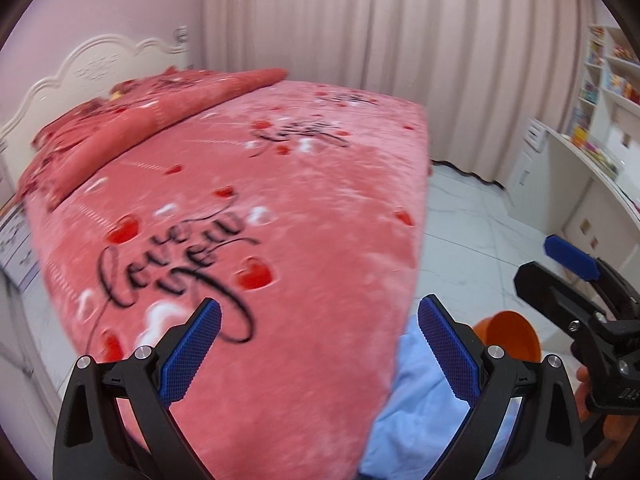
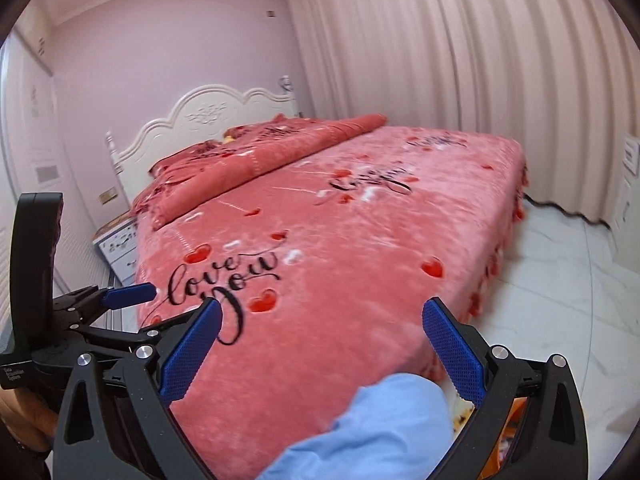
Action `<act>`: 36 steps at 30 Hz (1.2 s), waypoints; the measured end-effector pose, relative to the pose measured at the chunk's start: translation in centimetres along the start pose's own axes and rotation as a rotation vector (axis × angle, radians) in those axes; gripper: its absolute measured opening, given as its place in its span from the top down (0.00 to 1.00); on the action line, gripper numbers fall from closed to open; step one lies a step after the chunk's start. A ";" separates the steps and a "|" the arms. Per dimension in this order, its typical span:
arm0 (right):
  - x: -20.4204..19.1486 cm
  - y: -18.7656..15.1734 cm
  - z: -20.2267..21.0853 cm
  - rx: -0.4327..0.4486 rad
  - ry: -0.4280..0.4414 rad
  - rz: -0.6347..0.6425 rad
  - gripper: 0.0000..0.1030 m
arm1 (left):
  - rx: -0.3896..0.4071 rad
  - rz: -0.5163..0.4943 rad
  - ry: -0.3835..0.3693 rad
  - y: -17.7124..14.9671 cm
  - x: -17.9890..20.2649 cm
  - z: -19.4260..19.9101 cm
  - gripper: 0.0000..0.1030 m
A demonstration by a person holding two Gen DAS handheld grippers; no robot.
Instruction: Collect trash
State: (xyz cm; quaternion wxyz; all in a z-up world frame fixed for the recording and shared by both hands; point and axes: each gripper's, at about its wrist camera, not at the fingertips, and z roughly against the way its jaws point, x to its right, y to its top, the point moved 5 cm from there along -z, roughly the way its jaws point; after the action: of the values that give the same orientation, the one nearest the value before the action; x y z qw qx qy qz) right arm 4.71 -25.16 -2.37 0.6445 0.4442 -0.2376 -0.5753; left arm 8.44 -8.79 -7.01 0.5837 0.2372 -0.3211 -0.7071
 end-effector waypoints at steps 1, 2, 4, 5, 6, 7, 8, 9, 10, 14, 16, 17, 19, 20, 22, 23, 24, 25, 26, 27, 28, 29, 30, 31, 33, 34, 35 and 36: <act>-0.8 0.0 -0.2 -0.001 0.005 0.014 0.05 | -0.002 0.015 0.019 -0.3 -0.7 0.2 0.06; -1.1 -0.1 -0.2 -0.005 0.014 0.019 0.05 | -0.004 0.027 0.032 -0.5 -1.4 0.4 0.06; -2.0 -0.1 -0.5 -0.015 0.028 0.022 0.05 | -0.006 0.047 0.052 -1.2 -2.4 0.8 0.06; -2.3 -0.2 -0.6 -0.017 0.032 0.022 0.05 | -0.009 0.059 0.069 -1.5 -3.0 1.0 0.06; -2.5 -0.2 -0.7 -0.018 0.033 0.023 0.05 | -0.011 0.067 0.082 -1.8 -3.4 1.1 0.06; -2.7 -0.2 -0.7 -0.019 0.031 0.024 0.05 | -0.011 0.075 0.101 -2.0 -3.8 1.2 0.06; -2.9 -0.3 -0.8 -0.021 0.030 0.028 0.05 | -0.008 0.081 0.124 -2.2 -4.2 1.4 0.06; -3.0 -0.3 -0.9 -0.023 0.030 0.032 0.05 | -0.004 0.088 0.133 -2.4 -4.5 1.5 0.05; -3.2 -0.3 -0.9 -0.021 0.027 0.036 0.05 | 0.000 0.094 0.128 -2.5 -4.6 1.6 0.05; -3.4 -0.5 -1.1 -0.028 0.026 0.040 0.05 | 0.017 0.117 0.134 -2.5 -5.5 2.2 0.06; -3.5 -0.5 -1.2 -0.032 0.029 0.043 0.05 | 0.022 0.115 0.133 -2.3 -5.7 2.2 0.06; -3.5 -0.6 -1.4 -0.039 0.029 0.045 0.05 | 0.024 0.114 0.137 -2.2 -5.8 2.2 0.06; -3.5 -0.6 -1.6 -0.044 0.034 0.044 0.05 | 0.024 0.113 0.138 -2.1 -5.8 2.2 0.06; -3.5 -0.7 -1.6 -0.044 0.035 0.042 0.05 | 0.025 0.113 0.134 -2.1 -5.8 2.2 0.06; -3.4 -0.7 -1.7 -0.048 0.038 0.039 0.05 | 0.024 0.104 0.132 -2.1 -5.8 2.1 0.06; -3.4 -0.7 -1.8 -0.049 0.036 0.038 0.05 | 0.024 0.100 0.133 -2.2 -5.7 2.1 0.06; -3.4 -0.7 -1.8 -0.051 0.036 0.037 0.05 | 0.024 0.097 0.134 -2.1 -5.7 2.1 0.06; -3.4 -0.8 -1.9 -0.053 0.037 0.036 0.05 | 0.023 0.097 0.133 -2.1 -5.8 2.1 0.06; -3.3 -0.8 -2.0 -0.055 0.037 0.033 0.05 | 0.023 0.100 0.133 -2.1 -5.7 2.1 0.06; -3.2 -0.8 -2.1 -0.056 0.036 0.031 0.05 | 0.023 0.101 0.129 -2.1 -5.6 2.1 0.06; -3.2 -0.8 -2.1 -0.057 0.036 0.029 0.05 | 0.022 0.102 0.127 -2.1 -5.6 2.1 0.06; -3.2 -0.8 -2.1 -0.059 0.036 0.028 0.05 | 0.021 0.099 0.129 -2.1 -5.5 2.0 0.06; -3.2 -0.8 -2.2 -0.061 0.036 0.027 0.05 | 0.023 0.100 0.130 -2.1 -5.5 2.1 0.06; -3.2 -0.8 -2.2 -0.062 0.036 0.026 0.05 | 0.023 0.098 0.130 -2.1 -5.6 2.1 0.06; -3.2 -0.9 -2.4 -0.067 0.041 0.025 0.05 | 0.020 0.100 0.121 -2.1 -5.4 2.1 0.06; -3.2 -0.9 -2.4 -0.067 0.041 0.023 0.05 | 0.021 0.101 0.122 -2.1 -5.4 2.1 0.06; -3.2 -0.9 -2.4 -0.068 0.042 0.022 0.05 | 0.023 0.098 0.126 -2.1 -5.5 2.2 0.06; -3.3 -0.9 -2.5 -0.069 0.045 0.022 0.05 | 0.022 0.094 0.130 -2.0 -5.5 2.1 0.05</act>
State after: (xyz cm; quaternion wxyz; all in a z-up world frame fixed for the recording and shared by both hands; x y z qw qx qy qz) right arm 5.50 -21.26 -3.70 0.6708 0.4318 -0.2081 -0.5659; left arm 6.69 -2.80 -7.27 0.6331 0.2737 -0.3011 -0.6585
